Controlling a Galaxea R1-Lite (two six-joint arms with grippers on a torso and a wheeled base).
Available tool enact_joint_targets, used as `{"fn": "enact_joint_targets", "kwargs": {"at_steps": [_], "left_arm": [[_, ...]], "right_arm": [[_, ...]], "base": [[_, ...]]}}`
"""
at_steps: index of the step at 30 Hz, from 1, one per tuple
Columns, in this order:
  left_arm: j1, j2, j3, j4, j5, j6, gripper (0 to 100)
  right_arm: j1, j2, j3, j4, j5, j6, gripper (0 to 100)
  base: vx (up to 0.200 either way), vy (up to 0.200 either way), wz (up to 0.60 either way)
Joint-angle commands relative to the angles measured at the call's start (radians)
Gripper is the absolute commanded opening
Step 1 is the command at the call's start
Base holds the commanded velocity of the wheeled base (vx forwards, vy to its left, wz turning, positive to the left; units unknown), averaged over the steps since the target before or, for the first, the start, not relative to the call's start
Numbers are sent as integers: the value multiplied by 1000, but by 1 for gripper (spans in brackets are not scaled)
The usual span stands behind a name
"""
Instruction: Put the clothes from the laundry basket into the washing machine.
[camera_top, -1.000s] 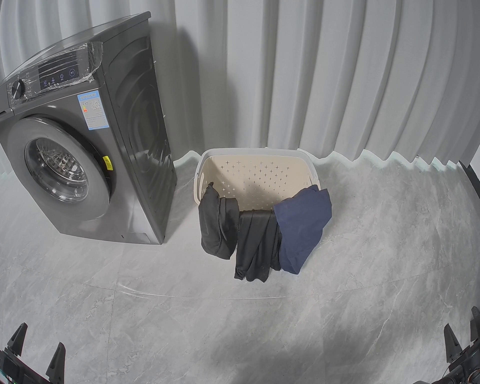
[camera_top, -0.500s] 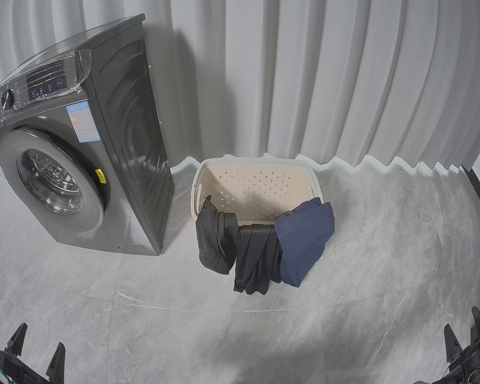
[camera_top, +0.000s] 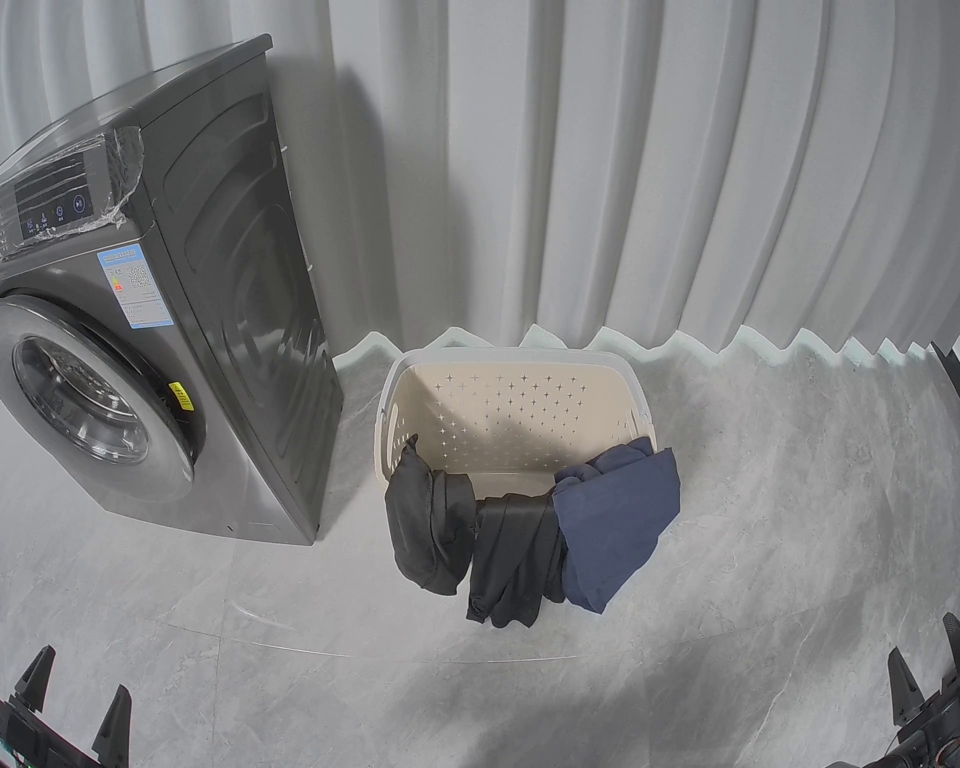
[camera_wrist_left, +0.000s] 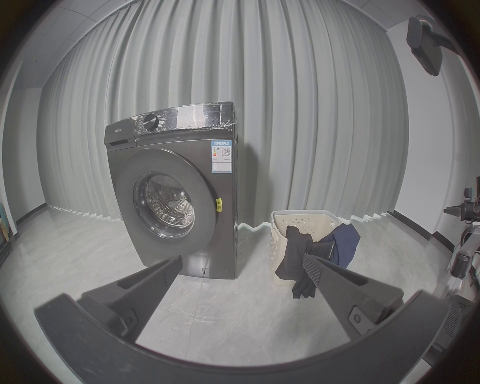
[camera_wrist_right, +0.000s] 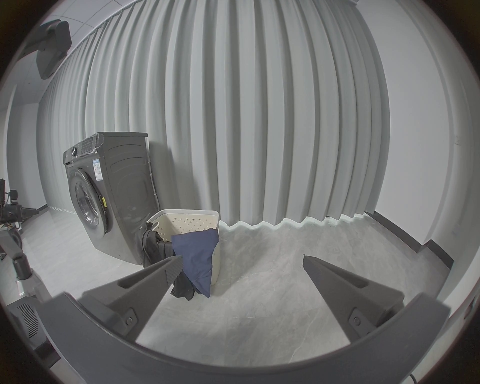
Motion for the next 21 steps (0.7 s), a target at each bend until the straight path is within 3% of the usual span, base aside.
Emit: {"fn": "enact_joint_targets", "kwargs": {"at_steps": [1,11,21], "left_arm": [[0,-18,16,1,-2,-2,100],[0,-18,16,0,-2,-5,100],[0,-18,16,1,-2,-3,100]], "right_arm": [[0,-16,16,0,0,-1,100],[0,-16,16,0,0,-1,100],[0,-16,16,0,0,-1,100]], "base": [[0,0,0],[0,0,0],[200,0,0]]}}
